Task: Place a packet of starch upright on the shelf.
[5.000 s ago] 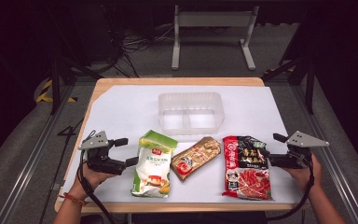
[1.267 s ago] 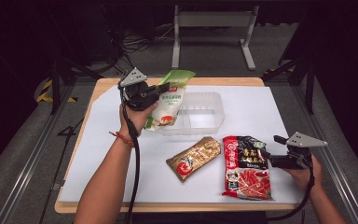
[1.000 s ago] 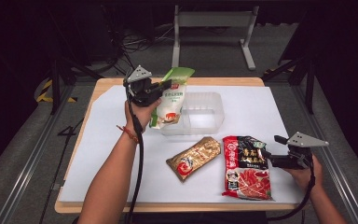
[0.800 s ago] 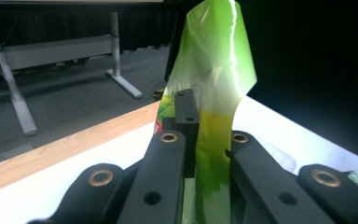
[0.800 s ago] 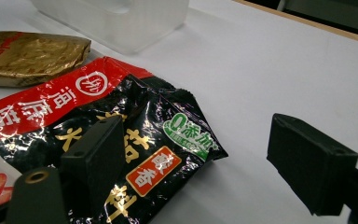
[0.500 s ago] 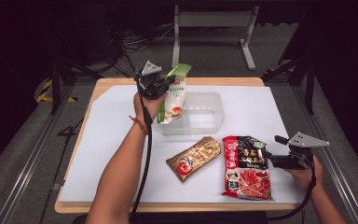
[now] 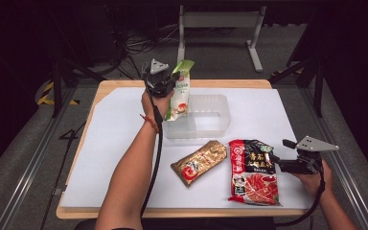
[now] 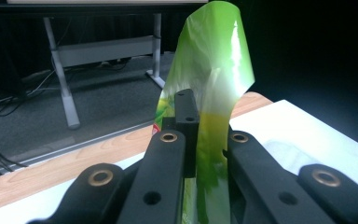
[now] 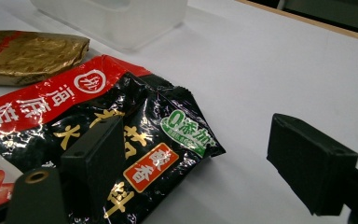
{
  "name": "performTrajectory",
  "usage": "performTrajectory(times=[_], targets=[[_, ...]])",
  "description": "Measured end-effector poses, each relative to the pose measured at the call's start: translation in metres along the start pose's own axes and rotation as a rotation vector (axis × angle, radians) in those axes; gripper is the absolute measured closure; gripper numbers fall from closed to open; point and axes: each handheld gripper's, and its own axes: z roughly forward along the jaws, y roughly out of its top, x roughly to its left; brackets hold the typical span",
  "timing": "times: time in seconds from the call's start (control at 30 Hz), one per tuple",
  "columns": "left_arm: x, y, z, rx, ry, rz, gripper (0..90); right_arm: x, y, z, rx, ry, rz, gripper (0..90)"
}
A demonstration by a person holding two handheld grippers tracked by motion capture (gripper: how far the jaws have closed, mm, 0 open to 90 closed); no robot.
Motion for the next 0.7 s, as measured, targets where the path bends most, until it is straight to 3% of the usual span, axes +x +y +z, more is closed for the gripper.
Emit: performTrajectory(times=[0.27,0.33,0.47,0.7], targets=[[-0.003,-0.016,0.006,0.031,-0.011,0.020,87.7,0.001,0.000,0.000,0.001,0.001,-0.006,19.5],[-0.002,-0.019,0.004,0.012,-0.031,-0.002,87.8,0.001,0.000,0.001,0.002,0.002,-0.005,19.5],[-0.005,-0.022,-0.004,0.018,-0.053,0.043,87.4,0.001,0.000,0.001,0.004,0.003,-0.004,19.5],[-0.006,-0.032,-0.019,0.018,-0.103,0.047,86.4,0.001,0.000,0.002,0.009,0.000,-0.007,19.5]])
